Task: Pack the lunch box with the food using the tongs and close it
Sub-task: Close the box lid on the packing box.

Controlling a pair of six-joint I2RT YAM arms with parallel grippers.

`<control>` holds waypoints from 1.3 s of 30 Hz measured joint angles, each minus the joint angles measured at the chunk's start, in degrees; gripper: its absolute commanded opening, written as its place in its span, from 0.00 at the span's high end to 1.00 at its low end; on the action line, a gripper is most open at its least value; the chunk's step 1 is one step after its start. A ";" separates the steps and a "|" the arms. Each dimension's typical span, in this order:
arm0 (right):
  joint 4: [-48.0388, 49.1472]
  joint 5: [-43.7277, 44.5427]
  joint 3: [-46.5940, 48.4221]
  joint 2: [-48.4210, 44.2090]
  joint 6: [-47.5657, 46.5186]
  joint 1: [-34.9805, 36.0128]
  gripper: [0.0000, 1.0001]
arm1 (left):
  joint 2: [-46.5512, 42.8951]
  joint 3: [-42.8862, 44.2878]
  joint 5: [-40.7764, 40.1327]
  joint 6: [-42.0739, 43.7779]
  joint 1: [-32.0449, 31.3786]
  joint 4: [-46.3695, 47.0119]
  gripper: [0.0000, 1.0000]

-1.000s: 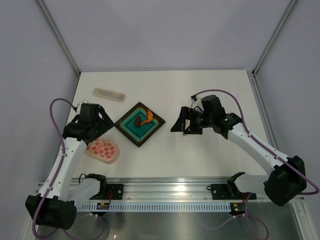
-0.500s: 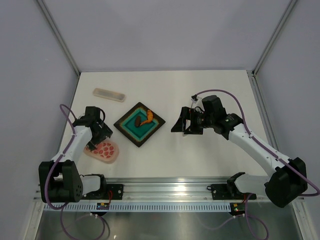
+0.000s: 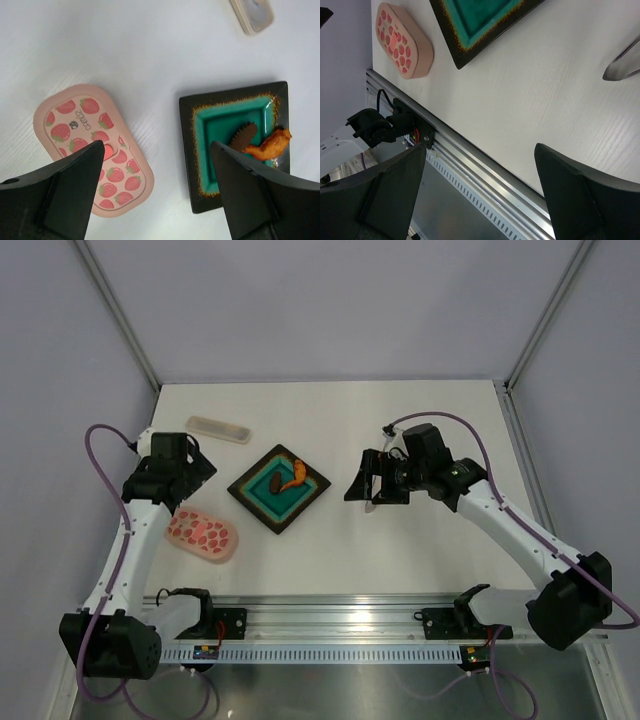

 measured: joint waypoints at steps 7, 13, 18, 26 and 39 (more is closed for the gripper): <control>-1.33 1.33 3.02 2.67 0.46 -0.02 0.03 | 5.66 -1.75 -3.50 0.15 -0.02 1.18 0.08; -2.75 2.51 3.06 3.87 2.69 0.00 0.04 | 15.96 -5.25 -3.02 0.13 0.31 4.35 0.08; -5.22 5.14 3.93 3.89 3.67 -0.02 0.03 | 18.56 -6.38 -1.05 0.83 0.59 5.97 0.09; -8.00 8.63 6.64 3.30 4.37 -0.02 0.04 | 6.45 -2.34 -0.42 0.94 -1.22 5.51 0.09; -8.44 9.49 6.05 1.01 5.33 -0.02 0.03 | 7.89 -15.28 -1.33 -5.09 -1.49 8.46 0.07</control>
